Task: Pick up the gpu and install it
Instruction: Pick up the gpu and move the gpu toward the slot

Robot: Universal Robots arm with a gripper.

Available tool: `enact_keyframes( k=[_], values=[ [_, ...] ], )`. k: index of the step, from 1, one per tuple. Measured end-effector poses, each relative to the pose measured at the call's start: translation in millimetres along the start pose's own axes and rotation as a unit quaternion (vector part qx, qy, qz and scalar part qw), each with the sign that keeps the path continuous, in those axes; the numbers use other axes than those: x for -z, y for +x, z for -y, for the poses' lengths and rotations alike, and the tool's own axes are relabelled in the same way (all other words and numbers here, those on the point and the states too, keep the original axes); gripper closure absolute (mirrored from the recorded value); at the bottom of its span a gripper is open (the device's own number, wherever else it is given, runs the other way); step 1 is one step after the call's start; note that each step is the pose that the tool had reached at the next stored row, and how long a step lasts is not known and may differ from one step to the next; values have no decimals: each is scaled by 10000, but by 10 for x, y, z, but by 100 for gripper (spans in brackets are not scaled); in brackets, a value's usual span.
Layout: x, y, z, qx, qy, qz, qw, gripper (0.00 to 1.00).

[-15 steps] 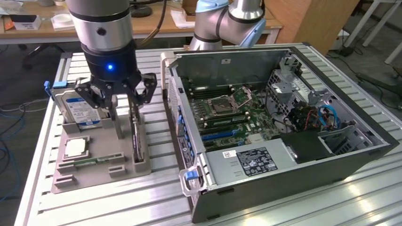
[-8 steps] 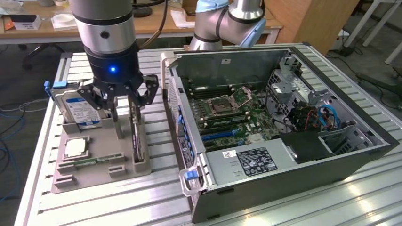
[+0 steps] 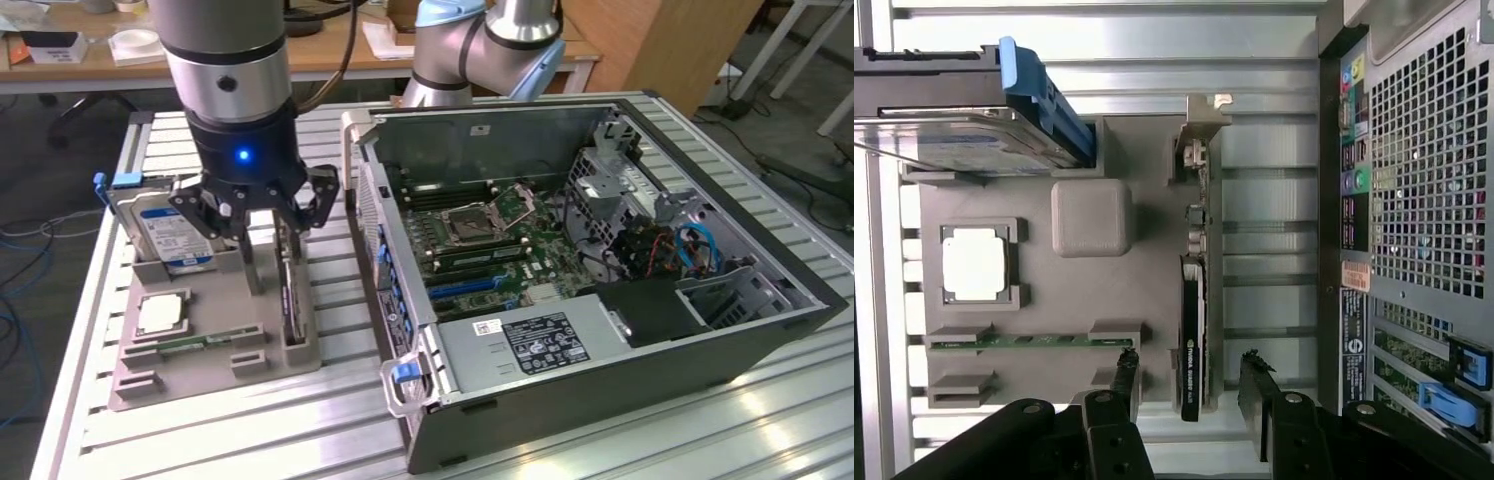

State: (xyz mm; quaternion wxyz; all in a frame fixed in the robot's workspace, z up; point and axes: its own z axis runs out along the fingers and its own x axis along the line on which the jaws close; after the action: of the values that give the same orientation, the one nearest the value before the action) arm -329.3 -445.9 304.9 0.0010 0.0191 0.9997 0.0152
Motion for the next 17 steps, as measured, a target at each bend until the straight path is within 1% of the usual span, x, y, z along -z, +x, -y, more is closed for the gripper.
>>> enact_keyframes(
  k=[17],
  values=[
    [-149,-14,27,0,10,0,10000,47]
  ],
)
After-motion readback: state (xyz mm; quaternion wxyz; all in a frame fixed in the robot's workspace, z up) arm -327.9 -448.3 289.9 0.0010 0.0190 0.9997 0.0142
